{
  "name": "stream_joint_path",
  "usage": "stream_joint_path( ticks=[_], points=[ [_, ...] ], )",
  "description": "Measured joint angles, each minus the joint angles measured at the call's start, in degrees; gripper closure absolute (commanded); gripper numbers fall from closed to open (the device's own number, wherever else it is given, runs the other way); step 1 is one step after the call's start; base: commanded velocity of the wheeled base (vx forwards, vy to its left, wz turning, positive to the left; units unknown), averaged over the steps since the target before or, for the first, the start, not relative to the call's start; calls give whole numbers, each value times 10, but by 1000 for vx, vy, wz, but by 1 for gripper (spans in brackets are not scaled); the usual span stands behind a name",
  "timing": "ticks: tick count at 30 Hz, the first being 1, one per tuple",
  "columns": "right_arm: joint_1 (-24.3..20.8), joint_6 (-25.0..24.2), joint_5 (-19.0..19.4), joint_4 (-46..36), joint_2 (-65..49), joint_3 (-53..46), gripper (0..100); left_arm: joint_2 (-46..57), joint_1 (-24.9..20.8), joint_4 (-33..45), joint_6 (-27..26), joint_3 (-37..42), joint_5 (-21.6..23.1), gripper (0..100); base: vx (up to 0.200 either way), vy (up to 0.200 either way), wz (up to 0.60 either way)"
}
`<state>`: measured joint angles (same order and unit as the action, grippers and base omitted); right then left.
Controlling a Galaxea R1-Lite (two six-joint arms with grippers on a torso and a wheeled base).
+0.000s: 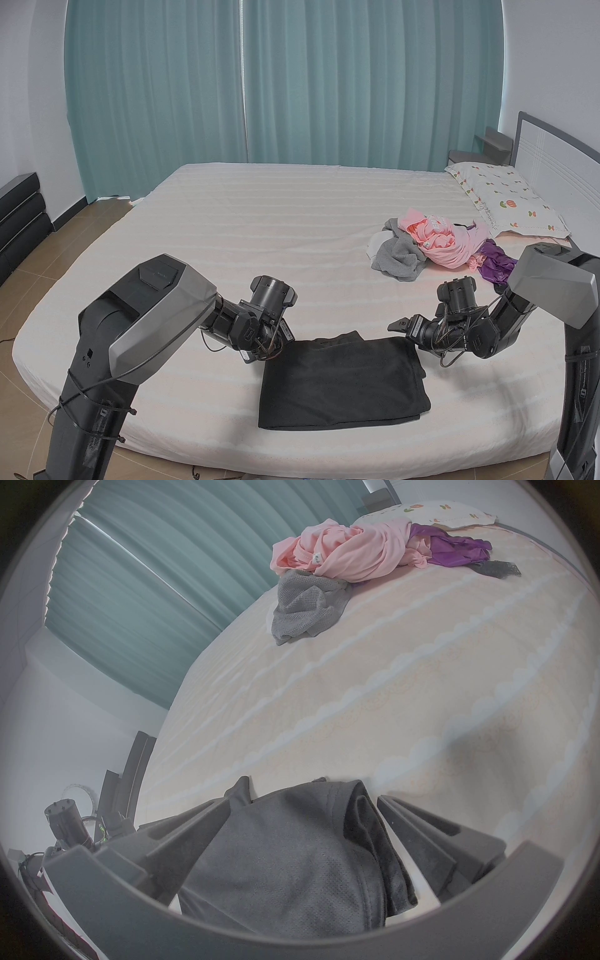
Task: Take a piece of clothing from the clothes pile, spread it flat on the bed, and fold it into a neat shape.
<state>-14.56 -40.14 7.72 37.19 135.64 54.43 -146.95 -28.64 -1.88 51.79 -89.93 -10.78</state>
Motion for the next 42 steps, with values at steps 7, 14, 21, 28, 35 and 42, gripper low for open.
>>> stream_joint_path(
  ticks=[7, 14, 21, 28, 35, 42],
  points=[
    [-4, 0, -4, 7, 12, 11, 0, -4, 0, -2, 25, -3, -19, 100, 0, 0, 0],
    [-6, -1, -8, 7, 31, 32, 0, 4, 7, 0, 49, 4, -21, 100, 0, 0, 0],
    [-9, -3, -18, 9, 43, 45, 100, 21, 13, 0, 49, 24, -21, 100, 0, 0, 0],
    [1, -5, -31, 9, 47, 56, 100, 30, 15, 1, 48, 31, -37, 100, 0, 0, 0],
    [11, -5, -36, 3, 49, 61, 100, 29, 14, 1, 47, 33, -39, 100, 0, 0, 0],
    [11, -5, -46, 4, 52, 63, 0, 27, 15, 1, 48, 33, -39, 100, 0, 0, 0]
  ],
)
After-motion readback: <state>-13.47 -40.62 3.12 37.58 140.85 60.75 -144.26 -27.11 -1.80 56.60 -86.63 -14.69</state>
